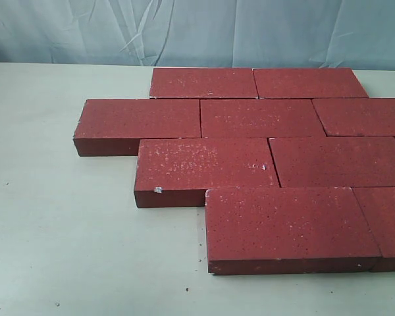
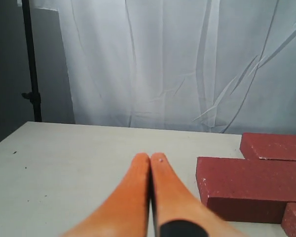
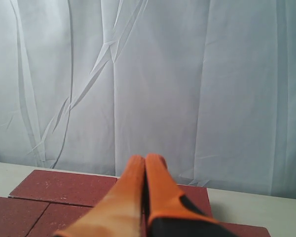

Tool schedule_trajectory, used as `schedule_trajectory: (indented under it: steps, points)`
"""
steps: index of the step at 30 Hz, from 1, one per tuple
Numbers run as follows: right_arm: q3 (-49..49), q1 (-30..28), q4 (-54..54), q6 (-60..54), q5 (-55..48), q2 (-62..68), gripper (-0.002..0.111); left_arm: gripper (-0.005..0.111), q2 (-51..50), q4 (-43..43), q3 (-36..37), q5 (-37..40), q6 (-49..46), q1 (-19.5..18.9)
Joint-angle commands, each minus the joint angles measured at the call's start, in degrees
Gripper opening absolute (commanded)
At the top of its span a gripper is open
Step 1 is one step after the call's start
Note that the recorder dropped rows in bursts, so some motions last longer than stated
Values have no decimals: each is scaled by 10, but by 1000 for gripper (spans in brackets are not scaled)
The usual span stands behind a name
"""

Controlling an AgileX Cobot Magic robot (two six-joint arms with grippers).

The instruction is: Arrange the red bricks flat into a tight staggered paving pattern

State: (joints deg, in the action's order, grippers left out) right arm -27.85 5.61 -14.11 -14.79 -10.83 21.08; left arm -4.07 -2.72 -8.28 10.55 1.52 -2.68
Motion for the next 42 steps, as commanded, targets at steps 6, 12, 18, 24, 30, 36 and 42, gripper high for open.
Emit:
schedule_trajectory:
  steps: [6, 12, 18, 24, 30, 36, 42]
  points:
    - [2, 1, -1, -1, 7, -3, -1, 0, 41, 14, 79, -3, 4, -1]
    - [2, 1, -1, -1, 7, -3, -1, 0, 41, 27, 83, 25, -4, -1]
    - [2, 1, -1, -1, 6, -3, -1, 0, 41, 34, 83, 25, -5, -1]
    - [2, 1, -1, -1, 6, -3, -1, 0, 41, 34, 83, 24, -5, -1]
    - [2, 1, -1, -1, 6, -3, -1, 0, 41, 34, 83, 23, -5, -1]
    - [2, 1, -1, -1, 6, -3, -1, 0, 41, 38, 83, 25, -5, -1]
    - [2, 1, -1, -1, 6, -3, -1, 0, 41, 38, 83, 25, -5, -1]
